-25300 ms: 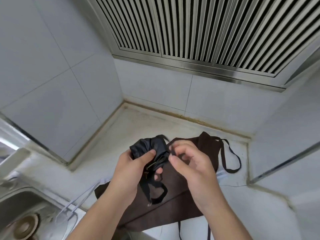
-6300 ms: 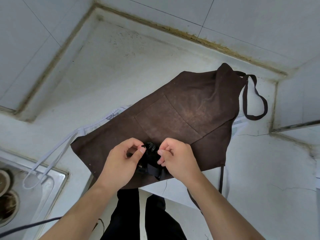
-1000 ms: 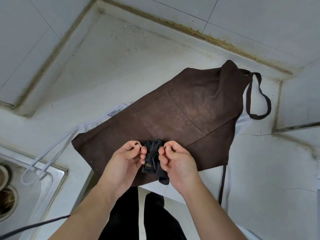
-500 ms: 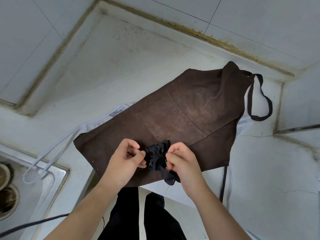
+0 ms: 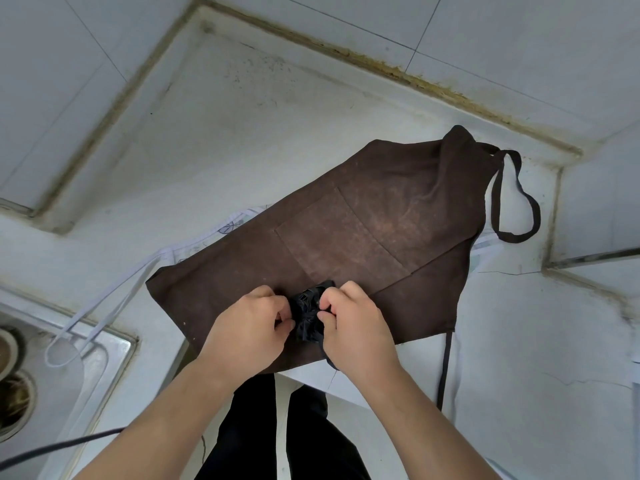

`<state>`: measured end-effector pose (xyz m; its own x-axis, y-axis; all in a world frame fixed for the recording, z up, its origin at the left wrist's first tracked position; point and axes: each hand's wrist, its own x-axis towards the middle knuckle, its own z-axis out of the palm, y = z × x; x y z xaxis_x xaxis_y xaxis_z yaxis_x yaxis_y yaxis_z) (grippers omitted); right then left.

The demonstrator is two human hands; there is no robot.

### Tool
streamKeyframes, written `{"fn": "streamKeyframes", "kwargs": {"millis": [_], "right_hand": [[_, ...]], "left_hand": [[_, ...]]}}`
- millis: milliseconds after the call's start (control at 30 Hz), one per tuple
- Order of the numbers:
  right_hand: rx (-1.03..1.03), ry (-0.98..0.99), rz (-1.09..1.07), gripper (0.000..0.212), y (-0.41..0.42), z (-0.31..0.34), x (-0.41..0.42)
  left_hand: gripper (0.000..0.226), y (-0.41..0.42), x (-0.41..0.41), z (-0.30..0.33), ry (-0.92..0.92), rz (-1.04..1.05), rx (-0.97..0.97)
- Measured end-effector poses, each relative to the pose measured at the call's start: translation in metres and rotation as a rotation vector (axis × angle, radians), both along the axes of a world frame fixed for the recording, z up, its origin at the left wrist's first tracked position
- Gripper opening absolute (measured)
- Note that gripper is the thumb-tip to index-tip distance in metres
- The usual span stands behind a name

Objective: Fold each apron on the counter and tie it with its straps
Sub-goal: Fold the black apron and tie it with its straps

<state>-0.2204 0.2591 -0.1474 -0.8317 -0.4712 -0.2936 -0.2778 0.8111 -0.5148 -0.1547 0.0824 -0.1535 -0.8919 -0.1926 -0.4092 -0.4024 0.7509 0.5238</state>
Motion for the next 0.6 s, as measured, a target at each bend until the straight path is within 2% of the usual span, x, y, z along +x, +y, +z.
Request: {"fn": "streamKeyframes", "kwargs": {"millis": [100,233,433,600], "right_hand": [[0.089,0.017,-0.006,0.010,0.000,0.004,0.001],[0.118,0.018,0.019,0.015,-0.002,0.006,0.001],[0.129,-0.071,0.051,0.023,-0.006,0.007,-0.001],[0.001,-0.164,-0.007,0.020,-0.002,-0.001,-0.005]], "left_hand": [[0.012,-0.006,0.000,0.002,0.008,-0.091,0.065],[0.015,-0.011,-0.001,0.014,0.034,-0.067,0.353],[0.017,0.002,-0.005,0.023,0.123,-0.140,0.375],[0.017,0.006,-0.008,0.018,0.173,-0.048,0.326]]}}
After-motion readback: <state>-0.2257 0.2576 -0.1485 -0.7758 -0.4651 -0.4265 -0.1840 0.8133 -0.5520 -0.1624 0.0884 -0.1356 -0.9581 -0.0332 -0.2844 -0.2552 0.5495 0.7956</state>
